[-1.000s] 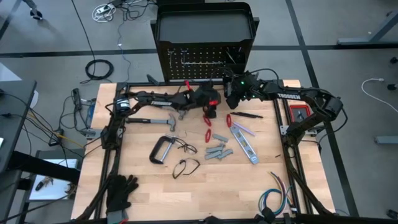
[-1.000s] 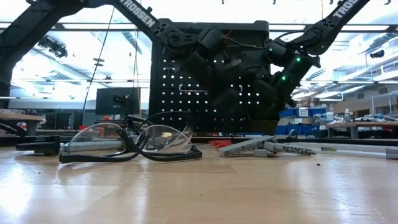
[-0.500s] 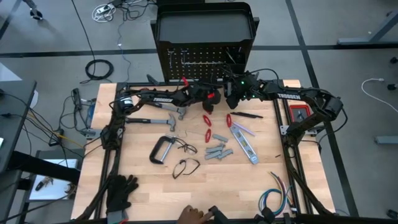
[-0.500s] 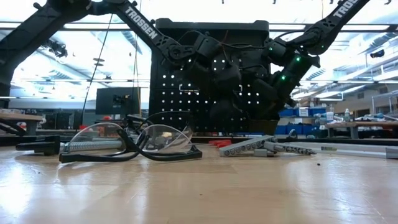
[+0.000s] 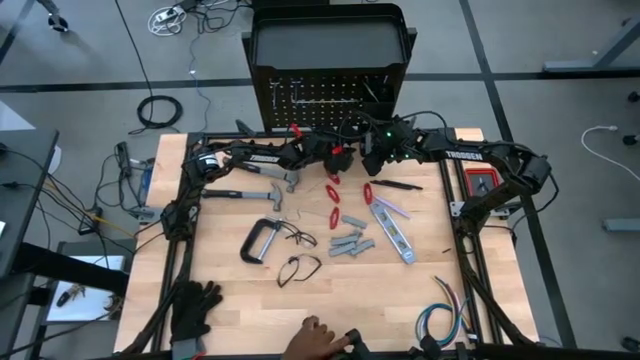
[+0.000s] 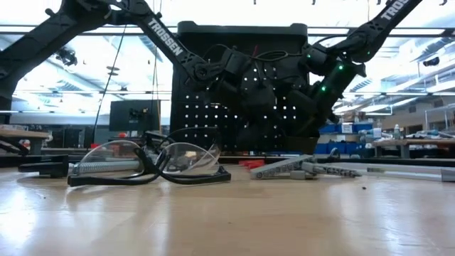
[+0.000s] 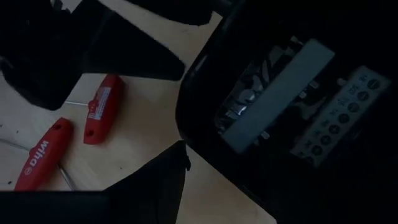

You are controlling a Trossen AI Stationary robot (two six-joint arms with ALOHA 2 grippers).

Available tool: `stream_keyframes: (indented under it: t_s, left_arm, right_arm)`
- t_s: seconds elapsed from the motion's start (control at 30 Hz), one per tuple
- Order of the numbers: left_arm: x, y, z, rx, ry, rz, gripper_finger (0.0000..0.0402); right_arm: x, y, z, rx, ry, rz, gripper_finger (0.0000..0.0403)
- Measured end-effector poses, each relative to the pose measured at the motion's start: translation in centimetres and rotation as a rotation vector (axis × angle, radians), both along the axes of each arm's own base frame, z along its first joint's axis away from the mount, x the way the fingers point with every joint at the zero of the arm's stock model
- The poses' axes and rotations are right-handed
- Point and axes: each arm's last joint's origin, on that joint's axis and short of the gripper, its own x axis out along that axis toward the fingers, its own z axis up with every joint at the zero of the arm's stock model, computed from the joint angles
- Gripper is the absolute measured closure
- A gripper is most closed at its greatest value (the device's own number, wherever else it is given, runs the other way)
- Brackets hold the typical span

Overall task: Hang tools onto peg board
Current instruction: Put the screwdriver bits on the table

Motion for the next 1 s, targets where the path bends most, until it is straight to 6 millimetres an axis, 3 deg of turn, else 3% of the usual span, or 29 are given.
stream_keyframes:
  t_s: [0.23, 0.4, 0.67, 1.0]
  left_arm:
    - [0.2, -0.3, 0.1, -0.056, -0.045, 0.003, 0.0222]
    - [0.7, -0.1, -1.4, -0.027, -0.020, -0.013, 0.0286]
    - [2.1, -0.1, -1.8, 0.024, 0.006, 0.009, 0.0388]
    - [2.6, -0.8, -0.9, 0.010, -0.035, 0.101, 0.0400]
  right_arm:
    - [0.0, 0.0, 0.0, 0.002, -0.002, -0.003, 0.0198]
    - [0.0, 0.0, 0.0, 0.009, -0.006, -0.001, 0.0198]
    - [-0.2, 0.3, 0.7, 0.007, -0.022, 0.005, 0.0198]
    - [-1.3, 1.1, 2.5, -0.030, -0.020, -0.011, 0.0198]
